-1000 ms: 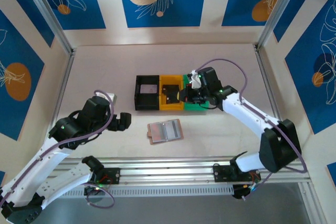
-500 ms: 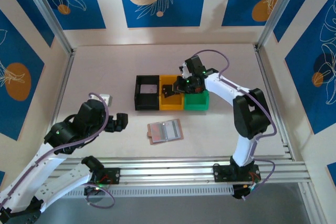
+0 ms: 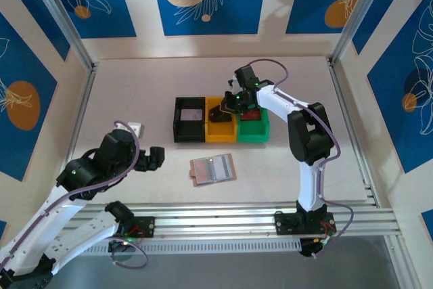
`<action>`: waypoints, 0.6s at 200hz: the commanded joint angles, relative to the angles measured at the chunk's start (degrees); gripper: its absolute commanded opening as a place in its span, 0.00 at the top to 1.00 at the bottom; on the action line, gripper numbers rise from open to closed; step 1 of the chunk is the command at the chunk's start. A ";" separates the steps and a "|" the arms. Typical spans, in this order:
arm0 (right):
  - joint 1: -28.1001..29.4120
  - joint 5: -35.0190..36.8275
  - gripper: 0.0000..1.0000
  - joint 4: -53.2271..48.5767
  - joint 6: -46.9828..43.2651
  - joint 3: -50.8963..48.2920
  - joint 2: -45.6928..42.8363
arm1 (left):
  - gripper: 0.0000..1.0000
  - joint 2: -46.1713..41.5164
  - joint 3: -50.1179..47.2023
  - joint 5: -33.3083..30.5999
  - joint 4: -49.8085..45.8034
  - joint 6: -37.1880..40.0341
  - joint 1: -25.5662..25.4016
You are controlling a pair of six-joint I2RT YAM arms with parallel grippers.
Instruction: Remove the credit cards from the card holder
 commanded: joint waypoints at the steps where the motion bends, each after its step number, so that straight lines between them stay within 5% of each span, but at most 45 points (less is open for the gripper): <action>1: -0.34 -1.96 1.00 -2.05 -0.54 2.70 1.64 | 0.00 -0.26 -0.47 -0.39 0.31 0.26 0.74; 120: -0.52 -2.94 1.00 -2.66 0.18 4.43 4.41 | 0.00 -0.11 -0.56 -0.31 0.46 0.53 0.71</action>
